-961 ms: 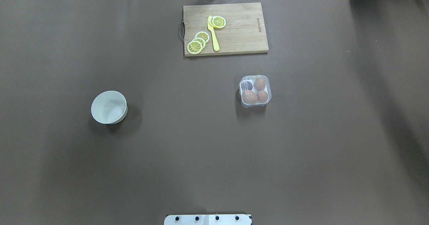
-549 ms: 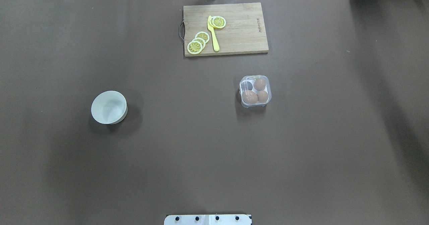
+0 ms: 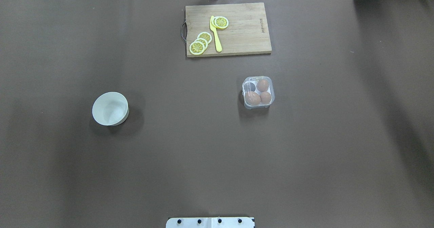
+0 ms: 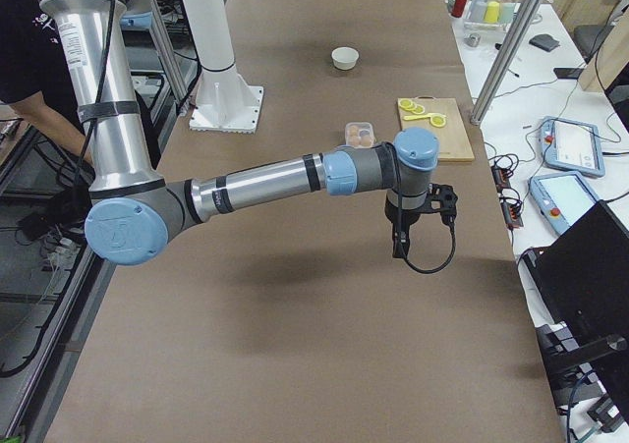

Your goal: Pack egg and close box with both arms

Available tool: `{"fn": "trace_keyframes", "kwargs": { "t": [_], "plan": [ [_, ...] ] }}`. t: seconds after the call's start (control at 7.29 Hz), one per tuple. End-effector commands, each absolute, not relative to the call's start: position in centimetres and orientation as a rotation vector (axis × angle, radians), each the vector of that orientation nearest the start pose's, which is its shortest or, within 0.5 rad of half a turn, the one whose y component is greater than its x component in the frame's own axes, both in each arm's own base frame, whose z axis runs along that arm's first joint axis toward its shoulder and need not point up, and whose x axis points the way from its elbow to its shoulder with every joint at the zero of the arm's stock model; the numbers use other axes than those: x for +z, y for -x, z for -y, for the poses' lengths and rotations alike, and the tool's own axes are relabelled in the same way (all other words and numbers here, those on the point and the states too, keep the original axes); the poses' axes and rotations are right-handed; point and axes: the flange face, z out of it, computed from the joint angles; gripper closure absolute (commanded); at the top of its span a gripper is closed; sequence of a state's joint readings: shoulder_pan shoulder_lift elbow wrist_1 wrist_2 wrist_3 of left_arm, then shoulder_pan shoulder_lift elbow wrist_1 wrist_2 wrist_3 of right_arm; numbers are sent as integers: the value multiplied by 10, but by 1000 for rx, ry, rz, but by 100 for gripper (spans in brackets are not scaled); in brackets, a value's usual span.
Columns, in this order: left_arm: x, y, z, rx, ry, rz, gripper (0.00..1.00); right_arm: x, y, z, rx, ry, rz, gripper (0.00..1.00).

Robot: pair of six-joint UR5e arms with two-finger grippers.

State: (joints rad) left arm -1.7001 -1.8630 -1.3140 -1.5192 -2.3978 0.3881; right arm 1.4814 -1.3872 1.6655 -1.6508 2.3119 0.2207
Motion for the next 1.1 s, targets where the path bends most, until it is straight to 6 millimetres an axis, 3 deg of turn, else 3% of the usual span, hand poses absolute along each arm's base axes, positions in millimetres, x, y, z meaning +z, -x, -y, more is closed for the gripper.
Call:
{"fn": "trace_keyframes", "kwargs": {
  "t": [0.0, 0.27, 0.55, 0.96],
  "plan": [
    [629, 137, 581, 237, -200, -805, 3, 536, -13, 568, 50, -58, 752, 0],
    [627, 127, 519, 232, -212, -798, 3, 545, -15, 562, 59, -45, 740, 0],
    [647, 122, 477, 214, -177, -800, 3, 553, -17, 561, 61, -44, 671, 0],
    [667, 121, 457, 216, -136, -761, 5, 559, -17, 556, 66, -32, 667, 0]
  ]
}}
